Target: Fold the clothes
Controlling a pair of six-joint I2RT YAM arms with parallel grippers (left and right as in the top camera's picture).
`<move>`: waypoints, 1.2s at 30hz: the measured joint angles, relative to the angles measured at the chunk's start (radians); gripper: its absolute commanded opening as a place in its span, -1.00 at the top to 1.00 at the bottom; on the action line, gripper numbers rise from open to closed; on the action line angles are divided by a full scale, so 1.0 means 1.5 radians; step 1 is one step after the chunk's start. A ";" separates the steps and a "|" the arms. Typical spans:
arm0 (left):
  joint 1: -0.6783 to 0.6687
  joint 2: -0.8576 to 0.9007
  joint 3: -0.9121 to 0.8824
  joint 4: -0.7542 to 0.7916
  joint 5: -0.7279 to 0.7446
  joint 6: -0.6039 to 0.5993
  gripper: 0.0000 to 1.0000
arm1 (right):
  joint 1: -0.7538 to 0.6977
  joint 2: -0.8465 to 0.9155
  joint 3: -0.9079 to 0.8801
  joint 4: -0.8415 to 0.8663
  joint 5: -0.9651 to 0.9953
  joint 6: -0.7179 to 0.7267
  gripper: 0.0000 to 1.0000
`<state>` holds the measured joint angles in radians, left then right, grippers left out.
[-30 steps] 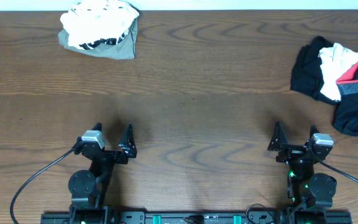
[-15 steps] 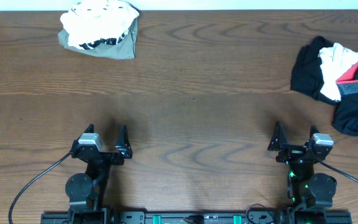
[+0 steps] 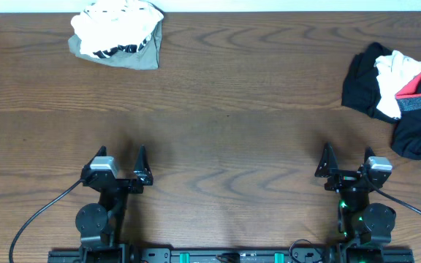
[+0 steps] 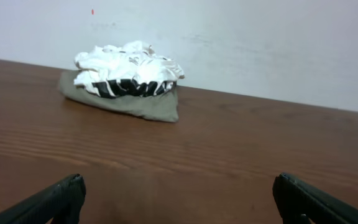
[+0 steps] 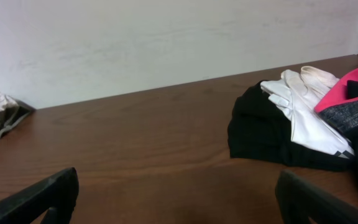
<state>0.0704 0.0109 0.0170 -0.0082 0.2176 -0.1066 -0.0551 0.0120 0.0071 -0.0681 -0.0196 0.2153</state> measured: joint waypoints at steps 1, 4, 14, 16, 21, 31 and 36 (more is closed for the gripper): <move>0.000 0.000 0.000 -0.001 0.000 0.010 -0.96 | 0.000 0.000 0.000 0.000 0.000 0.000 -0.98; 0.000 0.000 0.000 -0.001 -0.004 0.050 -0.96 | 0.000 0.000 0.000 0.000 0.000 0.000 -0.98; 0.000 0.000 0.001 -0.002 -0.005 0.085 -0.96 | 0.000 0.000 0.000 0.000 0.000 0.000 -0.99; 0.000 0.000 0.001 -0.002 -0.005 0.087 -0.96 | 0.000 0.000 0.000 0.000 0.000 0.000 -0.99; 0.000 0.000 0.001 -0.002 -0.005 0.089 -0.96 | 0.000 0.000 0.000 0.000 0.000 0.000 -0.98; 0.000 0.000 0.001 -0.002 -0.005 0.089 -0.96 | 0.000 0.000 0.000 0.000 0.000 0.000 -0.99; 0.000 0.000 0.001 -0.002 -0.005 0.089 -0.96 | 0.000 0.000 0.000 0.000 0.000 0.000 -0.99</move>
<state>0.0704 0.0109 0.0181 -0.0113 0.2104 0.0269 -0.0551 0.0120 0.0071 -0.0681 -0.0196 0.2153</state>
